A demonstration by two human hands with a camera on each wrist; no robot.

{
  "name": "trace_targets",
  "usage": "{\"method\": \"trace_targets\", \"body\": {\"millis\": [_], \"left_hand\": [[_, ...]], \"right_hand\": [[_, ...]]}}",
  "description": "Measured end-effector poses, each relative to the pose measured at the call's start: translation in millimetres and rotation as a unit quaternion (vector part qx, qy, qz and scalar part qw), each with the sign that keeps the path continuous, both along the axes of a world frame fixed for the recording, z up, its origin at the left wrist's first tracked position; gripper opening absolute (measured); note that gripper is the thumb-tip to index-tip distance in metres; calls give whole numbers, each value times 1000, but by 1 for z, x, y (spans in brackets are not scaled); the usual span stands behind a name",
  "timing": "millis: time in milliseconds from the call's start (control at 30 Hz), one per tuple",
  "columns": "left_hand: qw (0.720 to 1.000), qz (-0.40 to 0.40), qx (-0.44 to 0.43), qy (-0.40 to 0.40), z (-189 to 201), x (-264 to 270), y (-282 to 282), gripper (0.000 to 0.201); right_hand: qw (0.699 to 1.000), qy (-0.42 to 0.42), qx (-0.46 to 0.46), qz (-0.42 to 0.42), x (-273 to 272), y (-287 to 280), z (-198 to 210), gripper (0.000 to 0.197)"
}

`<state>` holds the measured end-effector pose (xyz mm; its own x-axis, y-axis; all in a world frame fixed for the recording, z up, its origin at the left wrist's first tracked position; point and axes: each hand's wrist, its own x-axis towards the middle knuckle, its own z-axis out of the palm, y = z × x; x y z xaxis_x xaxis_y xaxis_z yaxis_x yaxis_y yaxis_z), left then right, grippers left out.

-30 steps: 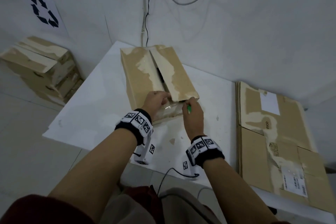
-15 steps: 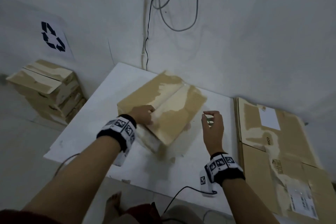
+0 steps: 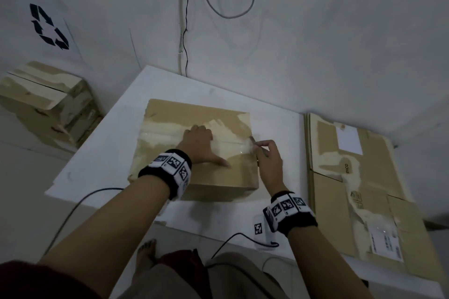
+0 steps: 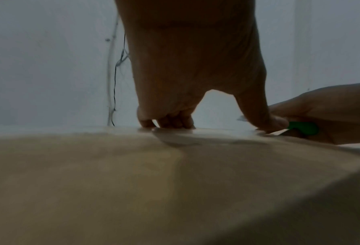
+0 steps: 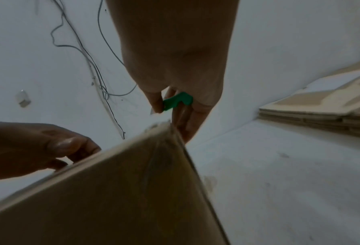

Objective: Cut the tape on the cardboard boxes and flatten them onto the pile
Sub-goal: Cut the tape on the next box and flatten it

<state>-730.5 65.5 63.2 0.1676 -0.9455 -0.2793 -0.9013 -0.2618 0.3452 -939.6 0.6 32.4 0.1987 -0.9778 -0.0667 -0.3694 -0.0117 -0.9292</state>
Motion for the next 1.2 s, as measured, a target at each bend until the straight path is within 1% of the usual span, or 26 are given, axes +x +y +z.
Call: {"method": "trace_targets", "body": {"millis": [33,100,167,200,300,367,400,467,533,633,833,967,1067,1133,1200], "left_hand": [[1000,5,-8,7,-3,-9,-1,100],[999,22,-38,23,-13,-20,0,100],[996,35,-66,41,-19,-23,2,96],[995,37,-76,46,-21,-22,3,95],[994,39,-88,47,-20,-22,4,94],[993,39,-95,49,-19,-23,6,93],[993,38,-100,50,-19,-24,7,92],[992,36,-106,51,-20,-24,8,92],[992,37,-113,51,-21,-22,10,91],[990,38,-121,60,-20,-18,10,91],[990,25,-119,65,-18,-16,7,91],[993,21,-94,74,-16,-17,3,87],[993,21,-94,70,-14,-18,0,86],[992,20,-106,69,-16,-17,-1,85],[991,15,-118,64,-17,-17,-1,86]], "right_hand": [[1000,6,0,20,-2,-4,4,6],[995,66,-60,53,-6,-16,12,2],[975,153,-142,74,-3,-29,20,11],[965,187,-159,91,1,-34,25,14],[932,267,-161,182,20,-43,39,9],[913,294,-155,238,29,-44,47,11],[898,318,-164,256,32,-45,51,14],[866,373,-192,273,34,-47,53,17],[854,399,-198,268,29,-52,54,19],[857,411,-200,240,14,-58,56,16],[893,371,-165,193,-3,-59,48,15],[938,290,-57,182,-10,-59,40,11],[951,238,-16,195,-19,-61,38,14],[957,216,11,196,-26,-61,39,21],[968,156,54,189,-33,-57,40,22]]}}
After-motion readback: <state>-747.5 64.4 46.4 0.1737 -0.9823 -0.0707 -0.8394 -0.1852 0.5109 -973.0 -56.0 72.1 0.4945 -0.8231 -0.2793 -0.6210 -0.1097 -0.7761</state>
